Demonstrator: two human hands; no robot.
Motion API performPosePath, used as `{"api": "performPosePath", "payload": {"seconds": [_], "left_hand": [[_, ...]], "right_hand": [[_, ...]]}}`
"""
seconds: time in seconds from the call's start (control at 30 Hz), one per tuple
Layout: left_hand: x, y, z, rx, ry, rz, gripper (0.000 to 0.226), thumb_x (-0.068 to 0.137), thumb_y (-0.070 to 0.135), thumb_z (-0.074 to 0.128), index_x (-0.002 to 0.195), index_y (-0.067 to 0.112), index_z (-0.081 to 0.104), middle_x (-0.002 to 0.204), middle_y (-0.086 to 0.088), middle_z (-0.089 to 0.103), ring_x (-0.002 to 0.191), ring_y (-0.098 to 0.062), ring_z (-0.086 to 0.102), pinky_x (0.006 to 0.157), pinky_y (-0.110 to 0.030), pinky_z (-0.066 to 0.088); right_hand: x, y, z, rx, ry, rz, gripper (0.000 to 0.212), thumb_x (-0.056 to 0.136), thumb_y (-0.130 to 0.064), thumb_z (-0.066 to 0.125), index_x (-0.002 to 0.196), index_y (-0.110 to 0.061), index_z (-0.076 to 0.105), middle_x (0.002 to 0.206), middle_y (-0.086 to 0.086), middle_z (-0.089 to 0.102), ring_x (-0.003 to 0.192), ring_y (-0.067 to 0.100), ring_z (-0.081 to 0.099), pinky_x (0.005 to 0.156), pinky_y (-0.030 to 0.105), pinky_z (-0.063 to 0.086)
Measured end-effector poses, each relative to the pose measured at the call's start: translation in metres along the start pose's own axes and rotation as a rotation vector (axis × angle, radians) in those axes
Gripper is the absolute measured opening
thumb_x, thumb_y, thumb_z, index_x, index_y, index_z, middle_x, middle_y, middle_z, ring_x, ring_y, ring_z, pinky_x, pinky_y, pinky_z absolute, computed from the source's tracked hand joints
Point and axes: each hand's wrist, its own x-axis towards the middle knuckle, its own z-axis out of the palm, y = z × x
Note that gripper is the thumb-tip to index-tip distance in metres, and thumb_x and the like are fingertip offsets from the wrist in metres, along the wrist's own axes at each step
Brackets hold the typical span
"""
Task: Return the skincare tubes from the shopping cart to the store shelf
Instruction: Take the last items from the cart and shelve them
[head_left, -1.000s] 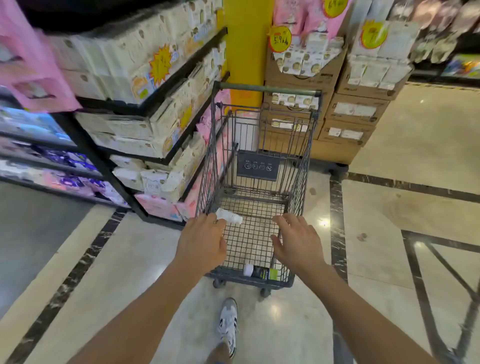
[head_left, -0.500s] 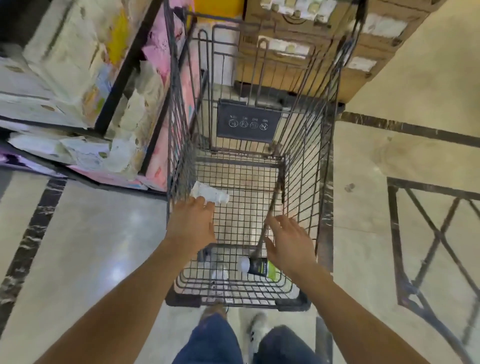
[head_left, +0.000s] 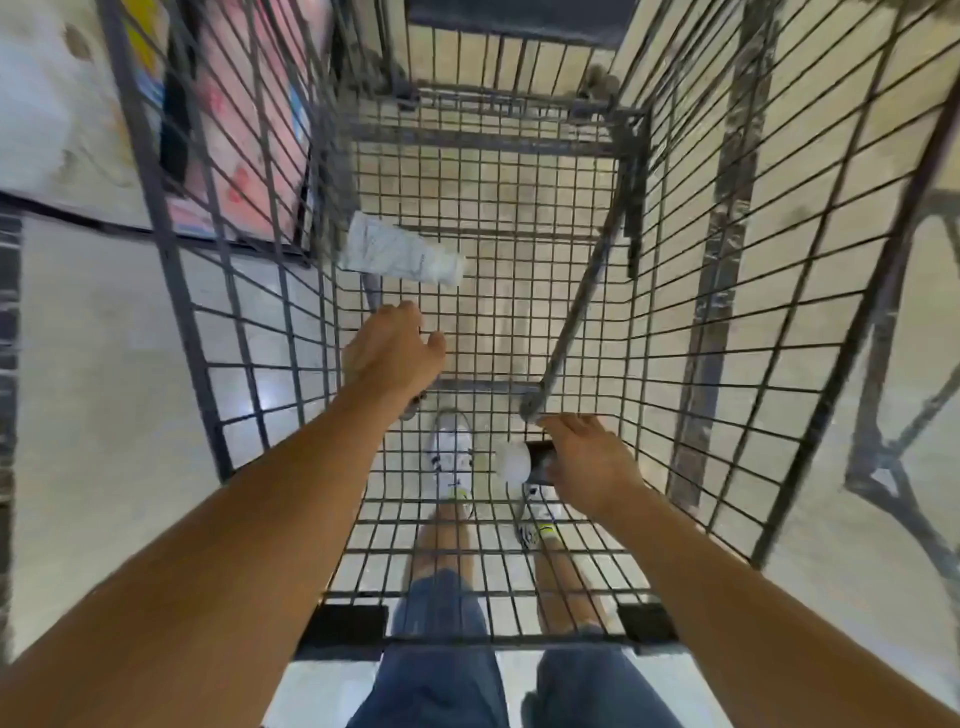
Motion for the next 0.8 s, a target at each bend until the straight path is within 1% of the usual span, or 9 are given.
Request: {"api": "performPosePath", "payload": {"seconds": [0.13, 0.23, 0.3, 0.37, 0.43, 0.53, 0.63, 0.7, 0.8], "left_hand": [[0.051, -0.013, 0.031, -0.357, 0.007, -0.251, 0.077, 0.084, 0.076, 0.041, 0.107, 0.008, 0.066, 0.101, -0.010, 0.072, 0.093, -0.027, 0.068, 0.069, -0.034, 0.054], [0.078, -0.016, 0.033, -0.732, 0.104, -0.488, 0.106, 0.061, 0.100, 0.031, 0.108, 0.012, 0.067, 0.092, -0.015, 0.072, 0.088, -0.031, 0.070, 0.076, -0.042, 0.059], [0.087, -0.007, 0.022, -0.960, 0.145, -0.620, 0.087, 0.062, 0.092, 0.050, 0.098, 0.013, 0.064, 0.090, -0.011, 0.071, 0.074, -0.021, 0.070, 0.064, -0.034, 0.059], [0.098, 0.001, 0.016, -1.129, 0.166, -0.714, 0.085, 0.056, 0.081, 0.070, 0.107, 0.014, 0.059, 0.093, -0.007, 0.070, 0.059, -0.013, 0.065, 0.046, -0.023, 0.050], [0.107, 0.006, 0.015, -1.212, 0.163, -0.742, 0.082, 0.055, 0.067, 0.081, 0.113, 0.015, 0.056, 0.092, -0.006, 0.070, 0.054, -0.012, 0.063, 0.044, -0.022, 0.048], [0.111, 0.014, 0.016, -1.203, 0.134, -0.687, 0.078, 0.060, 0.052, 0.086, 0.123, 0.017, 0.054, 0.100, -0.004, 0.067, 0.071, -0.017, 0.068, 0.051, -0.027, 0.056], [0.109, 0.017, 0.022, -0.977, 0.157, -0.536, 0.079, 0.056, 0.055, 0.086, 0.116, 0.015, 0.054, 0.105, -0.001, 0.064, 0.088, -0.024, 0.069, 0.065, -0.040, 0.061], [0.106, 0.013, 0.028, -0.895, 0.118, -0.466, 0.080, 0.051, 0.060, 0.084, 0.110, 0.014, 0.058, 0.104, -0.001, 0.068, 0.089, -0.024, 0.069, 0.061, -0.034, 0.059], [0.097, 0.009, 0.031, -0.823, 0.024, -0.388, 0.066, 0.060, 0.048, 0.087, 0.111, 0.015, 0.062, 0.104, 0.000, 0.069, 0.091, -0.020, 0.067, 0.061, -0.024, 0.049]], "right_hand": [[0.017, 0.008, 0.026, -0.065, -0.002, -0.070, 0.065, 0.083, -0.024, 0.065, 0.142, -0.029, 0.039, 0.152, -0.004, 0.034, 0.136, 0.023, 0.034, 0.106, 0.040, 0.033], [0.019, 0.016, 0.032, -0.074, 0.047, -0.118, 0.057, 0.079, -0.035, 0.070, 0.133, -0.031, 0.052, 0.136, -0.001, 0.044, 0.125, 0.025, 0.046, 0.100, 0.041, 0.036], [0.021, 0.018, 0.034, -0.083, 0.068, -0.123, 0.053, 0.074, -0.038, 0.075, 0.124, -0.029, 0.060, 0.126, 0.000, 0.051, 0.115, 0.026, 0.053, 0.094, 0.043, 0.041], [0.024, 0.017, 0.031, -0.080, 0.066, -0.118, 0.054, 0.071, -0.041, 0.077, 0.121, -0.030, 0.060, 0.122, -0.001, 0.052, 0.113, 0.025, 0.054, 0.093, 0.042, 0.041], [0.023, 0.016, 0.027, -0.087, 0.016, -0.118, 0.056, 0.076, -0.044, 0.074, 0.127, -0.031, 0.054, 0.125, -0.003, 0.048, 0.118, 0.022, 0.048, 0.097, 0.040, 0.037], [0.021, 0.019, 0.026, -0.128, -0.044, -0.120, 0.054, 0.079, -0.042, 0.071, 0.127, -0.027, 0.052, 0.125, -0.002, 0.048, 0.120, 0.022, 0.044, 0.097, 0.037, 0.037], [0.017, 0.020, 0.021, -0.128, -0.066, -0.084, 0.051, 0.086, -0.042, 0.065, 0.129, -0.025, 0.045, 0.127, -0.002, 0.051, 0.120, 0.021, 0.047, 0.098, 0.036, 0.038], [0.016, 0.019, 0.014, -0.074, -0.052, -0.038, 0.047, 0.090, -0.042, 0.061, 0.130, -0.026, 0.041, 0.125, -0.003, 0.057, 0.116, 0.019, 0.053, 0.094, 0.034, 0.039], [0.019, 0.017, 0.005, 0.185, -0.007, 0.074, 0.049, 0.090, -0.042, 0.063, 0.129, -0.030, 0.036, 0.107, -0.001, 0.064, 0.096, 0.021, 0.062, 0.078, 0.033, 0.047]]}}
